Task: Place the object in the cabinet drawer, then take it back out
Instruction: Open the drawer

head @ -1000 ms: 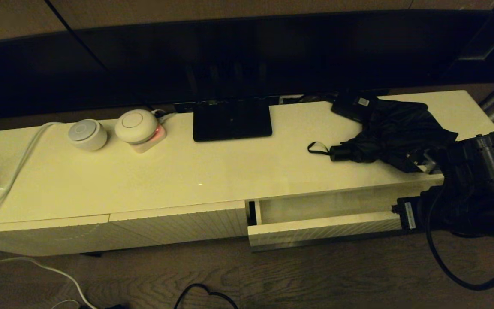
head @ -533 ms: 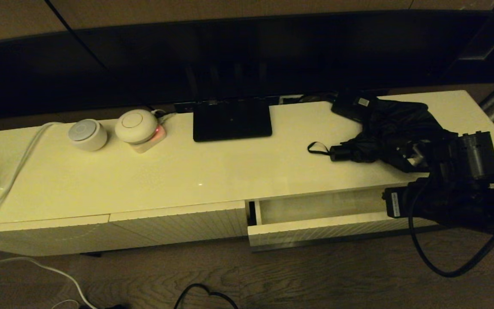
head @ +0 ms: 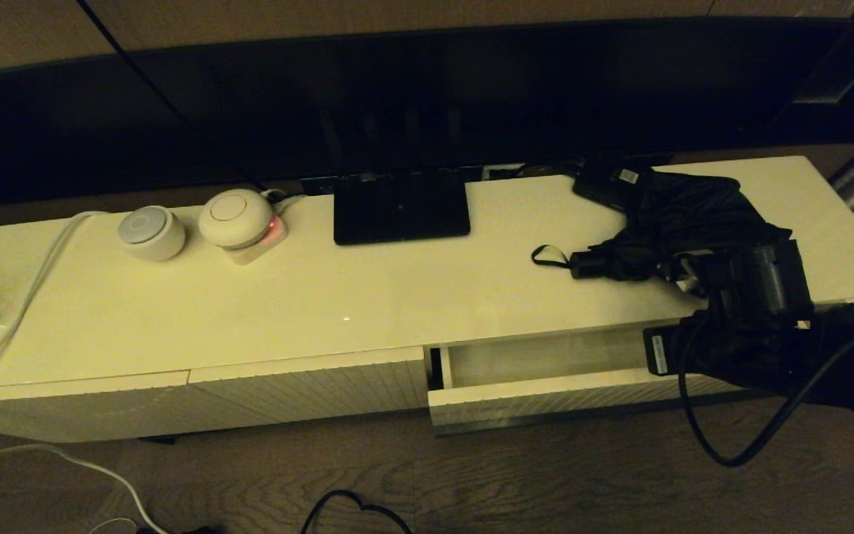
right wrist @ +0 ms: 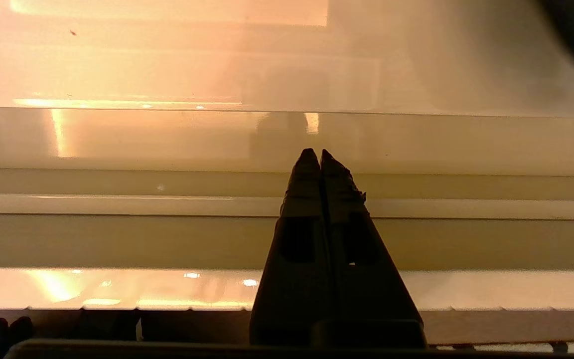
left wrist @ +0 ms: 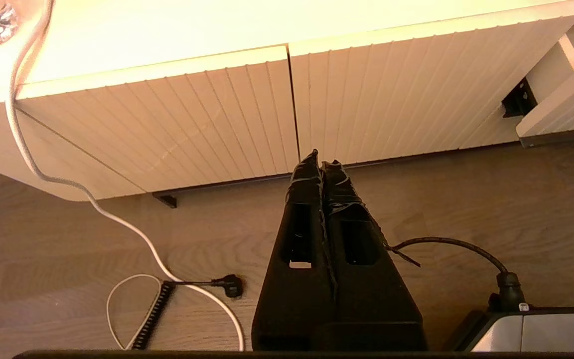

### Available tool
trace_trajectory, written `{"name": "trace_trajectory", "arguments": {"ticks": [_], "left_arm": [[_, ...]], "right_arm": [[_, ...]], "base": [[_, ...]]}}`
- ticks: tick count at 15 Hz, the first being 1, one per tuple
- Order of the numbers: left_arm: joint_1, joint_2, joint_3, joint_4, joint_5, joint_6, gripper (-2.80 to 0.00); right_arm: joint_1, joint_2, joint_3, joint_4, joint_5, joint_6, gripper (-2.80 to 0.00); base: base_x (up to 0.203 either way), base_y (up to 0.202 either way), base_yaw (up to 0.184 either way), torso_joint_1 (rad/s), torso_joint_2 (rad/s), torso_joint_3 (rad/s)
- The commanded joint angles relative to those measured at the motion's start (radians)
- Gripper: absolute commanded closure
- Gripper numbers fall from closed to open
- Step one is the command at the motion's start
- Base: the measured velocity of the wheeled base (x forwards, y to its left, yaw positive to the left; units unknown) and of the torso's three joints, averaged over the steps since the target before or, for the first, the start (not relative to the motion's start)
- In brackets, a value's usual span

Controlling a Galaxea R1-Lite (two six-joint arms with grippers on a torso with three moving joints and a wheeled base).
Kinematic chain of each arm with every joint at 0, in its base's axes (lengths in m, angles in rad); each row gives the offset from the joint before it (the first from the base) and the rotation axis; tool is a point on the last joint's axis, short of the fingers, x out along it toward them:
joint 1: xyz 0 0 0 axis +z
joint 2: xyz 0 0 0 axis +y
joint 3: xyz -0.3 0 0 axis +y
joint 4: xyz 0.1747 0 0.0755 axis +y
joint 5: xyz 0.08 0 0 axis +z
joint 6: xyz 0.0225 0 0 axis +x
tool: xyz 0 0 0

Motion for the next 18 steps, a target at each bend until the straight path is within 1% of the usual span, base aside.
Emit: {"name": "trace_trajectory", "arguments": {"ticks": [1,4,8,10,13,15,18], "left_arm": [[0.0,0.0,0.003,0.0,0.0,-0.001,0.0],[0.0,0.0,0.003,0.0,0.0,0.0,0.0],[0.0,0.0,0.003,0.0,0.0,0.0,0.0],[0.0,0.0,0.003,0.0,0.0,-0.001,0.0],[0.0,0.0,0.003,0.0,0.0,0.0,0.0],[0.0,0.0,0.003,0.0,0.0,-0.001,0.0],[0.0,0.0,0.003,0.0,0.0,0.001,0.0]], "right_arm": [[0.0,0.03,-0.003,-0.004,0.0,0.0,0.0],[0.0,0.05,0.01,-0.001,0.001,0.0,0.0],[0.0,0.01,-0.006,0.025,0.008,-0.005,0.0],[0.003,-0.004,-0.01,0.088,0.023,-0.007,0.0],[0.016,-0.002,-0.017,0.146,0.026,-0.005,0.0],[0.02,0.0,-0.027,0.213,0.028,-0.005,0.0],[0.02,-0.001,-0.04,0.294,0.053,-0.002,0.0]], "base": [[0.0,0.0,0.0,0.0,0.0,0.0],[0.0,0.0,0.0,0.0,0.0,0.0],[0.0,0.0,0.0,0.0,0.0,0.0],[0.0,0.0,0.0,0.0,0.0,0.0],[0.0,0.0,0.0,0.0,0.0,0.0],[0.0,0.0,0.0,0.0,0.0,0.0],[0.0,0.0,0.0,0.0,0.0,0.0]]}}
